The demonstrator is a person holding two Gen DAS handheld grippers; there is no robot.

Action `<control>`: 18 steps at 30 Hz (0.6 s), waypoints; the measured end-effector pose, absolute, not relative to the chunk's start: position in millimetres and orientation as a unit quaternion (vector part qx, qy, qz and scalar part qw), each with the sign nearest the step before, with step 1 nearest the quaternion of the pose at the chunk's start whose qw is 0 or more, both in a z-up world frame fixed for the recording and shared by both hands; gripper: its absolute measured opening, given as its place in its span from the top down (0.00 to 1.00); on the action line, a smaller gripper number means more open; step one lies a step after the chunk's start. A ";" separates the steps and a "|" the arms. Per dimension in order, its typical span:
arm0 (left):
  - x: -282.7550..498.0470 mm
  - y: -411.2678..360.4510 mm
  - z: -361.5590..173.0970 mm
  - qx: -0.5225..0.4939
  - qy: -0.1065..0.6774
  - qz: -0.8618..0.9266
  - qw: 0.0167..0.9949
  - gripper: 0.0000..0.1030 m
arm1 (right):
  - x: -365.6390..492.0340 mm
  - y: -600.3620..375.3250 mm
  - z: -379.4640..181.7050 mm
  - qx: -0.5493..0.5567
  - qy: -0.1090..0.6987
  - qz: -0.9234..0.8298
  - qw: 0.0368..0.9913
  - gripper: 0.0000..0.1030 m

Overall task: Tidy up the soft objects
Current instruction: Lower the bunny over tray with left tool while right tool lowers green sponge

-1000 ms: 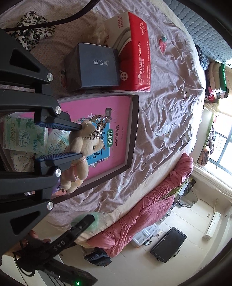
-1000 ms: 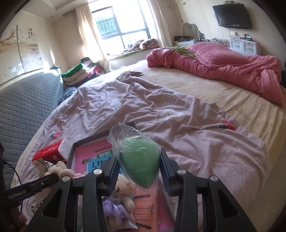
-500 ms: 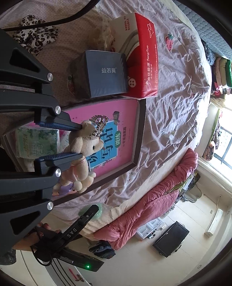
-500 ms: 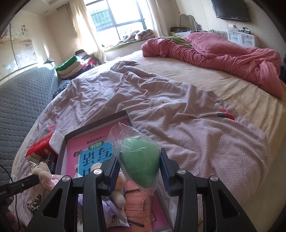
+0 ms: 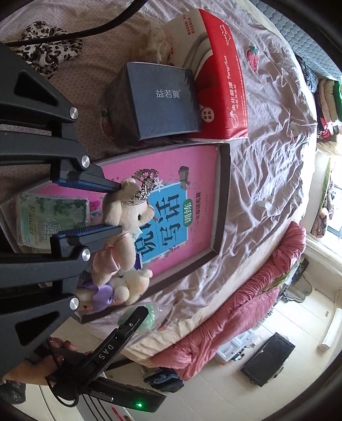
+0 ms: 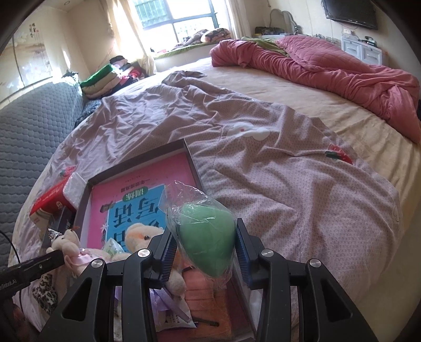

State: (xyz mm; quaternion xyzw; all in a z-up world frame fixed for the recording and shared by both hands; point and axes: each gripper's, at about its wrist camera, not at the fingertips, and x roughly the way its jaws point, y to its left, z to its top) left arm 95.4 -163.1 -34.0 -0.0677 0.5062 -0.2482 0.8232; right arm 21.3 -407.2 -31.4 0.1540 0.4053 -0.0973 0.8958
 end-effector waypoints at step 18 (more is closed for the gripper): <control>94.4 -163.5 -49.8 -0.052 0.518 -0.248 0.817 0.77 | 34.8 -398.5 -45.1 0.154 0.420 -0.061 0.892 0.59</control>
